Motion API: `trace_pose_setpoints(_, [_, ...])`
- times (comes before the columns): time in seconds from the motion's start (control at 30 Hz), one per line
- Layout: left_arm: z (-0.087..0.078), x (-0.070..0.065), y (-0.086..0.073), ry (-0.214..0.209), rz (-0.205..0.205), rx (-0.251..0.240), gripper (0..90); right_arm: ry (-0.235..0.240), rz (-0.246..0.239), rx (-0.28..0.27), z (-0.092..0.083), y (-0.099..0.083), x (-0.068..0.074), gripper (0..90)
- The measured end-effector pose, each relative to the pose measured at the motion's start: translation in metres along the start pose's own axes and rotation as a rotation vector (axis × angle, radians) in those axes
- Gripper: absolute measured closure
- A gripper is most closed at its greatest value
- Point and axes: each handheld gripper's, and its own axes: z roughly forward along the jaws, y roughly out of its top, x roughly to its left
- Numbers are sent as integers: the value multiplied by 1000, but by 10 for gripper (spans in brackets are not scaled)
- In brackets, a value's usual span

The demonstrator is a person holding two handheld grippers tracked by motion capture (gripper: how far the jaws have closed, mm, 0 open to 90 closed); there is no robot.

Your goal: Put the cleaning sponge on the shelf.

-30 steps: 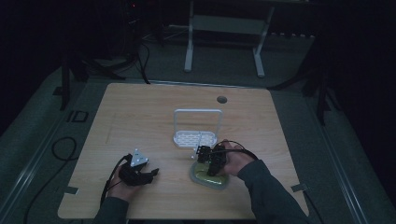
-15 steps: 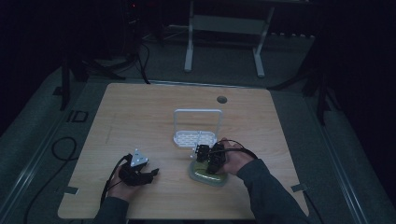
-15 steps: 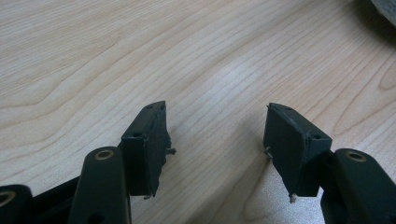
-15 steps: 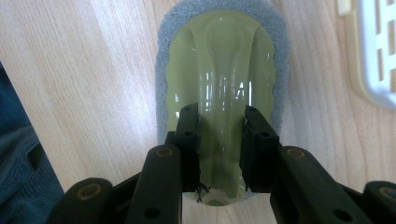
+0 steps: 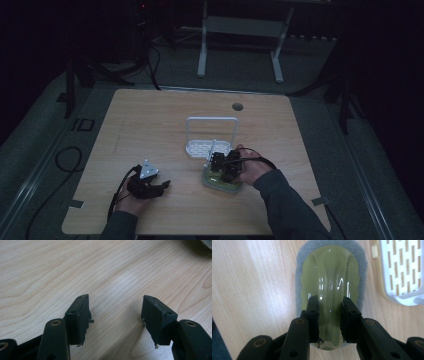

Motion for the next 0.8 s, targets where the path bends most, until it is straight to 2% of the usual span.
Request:
trace_pose_setpoints(0.67, [0,0,0,-1,0,-1,402,-87,-54,-29,-10,12,1,714])
trace_pose_setpoints(0.8, [0,0,0,-1,0,-1,402,-86,-56,-44,-11,12,0,714])
